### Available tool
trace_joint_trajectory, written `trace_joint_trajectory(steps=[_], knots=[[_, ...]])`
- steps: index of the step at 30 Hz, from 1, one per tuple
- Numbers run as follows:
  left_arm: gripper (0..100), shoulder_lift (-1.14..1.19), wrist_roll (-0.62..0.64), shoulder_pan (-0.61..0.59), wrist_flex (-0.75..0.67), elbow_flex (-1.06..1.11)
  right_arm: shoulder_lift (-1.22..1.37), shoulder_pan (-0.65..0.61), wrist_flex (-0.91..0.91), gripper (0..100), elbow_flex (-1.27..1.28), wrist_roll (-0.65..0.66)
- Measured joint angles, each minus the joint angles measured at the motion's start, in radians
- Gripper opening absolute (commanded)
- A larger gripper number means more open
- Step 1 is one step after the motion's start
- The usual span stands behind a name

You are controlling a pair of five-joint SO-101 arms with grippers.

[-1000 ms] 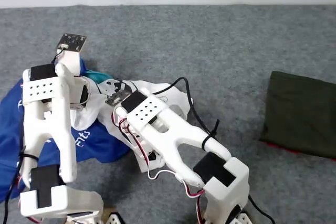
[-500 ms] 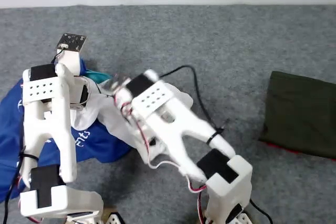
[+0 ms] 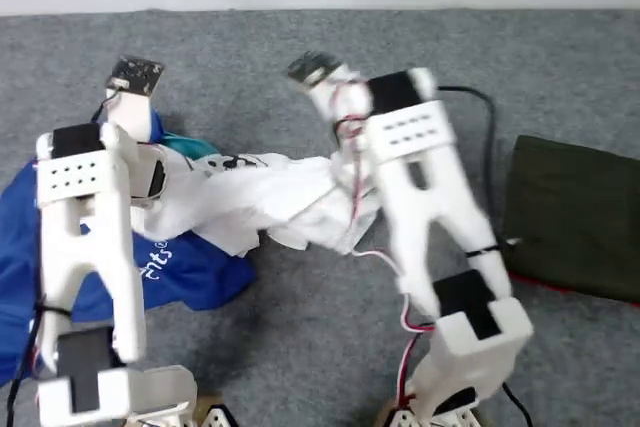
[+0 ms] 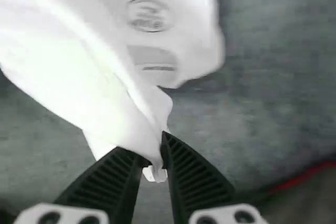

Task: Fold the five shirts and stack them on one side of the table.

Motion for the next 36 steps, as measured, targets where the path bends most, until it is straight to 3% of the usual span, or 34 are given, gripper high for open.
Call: trace_joint_trajectory(steps=[19, 28, 36], knots=[[1, -0.270, -0.051, 0.222, 0.029, 0.000, -0.322, 0.276, -0.063, 0.9, -0.249, 0.290], [1, -0.446, -0.052, 0.310, 0.028, 0.000, -0.431, 0.358, -0.155, 1.0, -0.249, 0.310], [1, -0.638, -0.048, 0.310, -0.132, -0.003, -0.491, 0.393, -0.285, 1.0, -0.249, 0.310]])
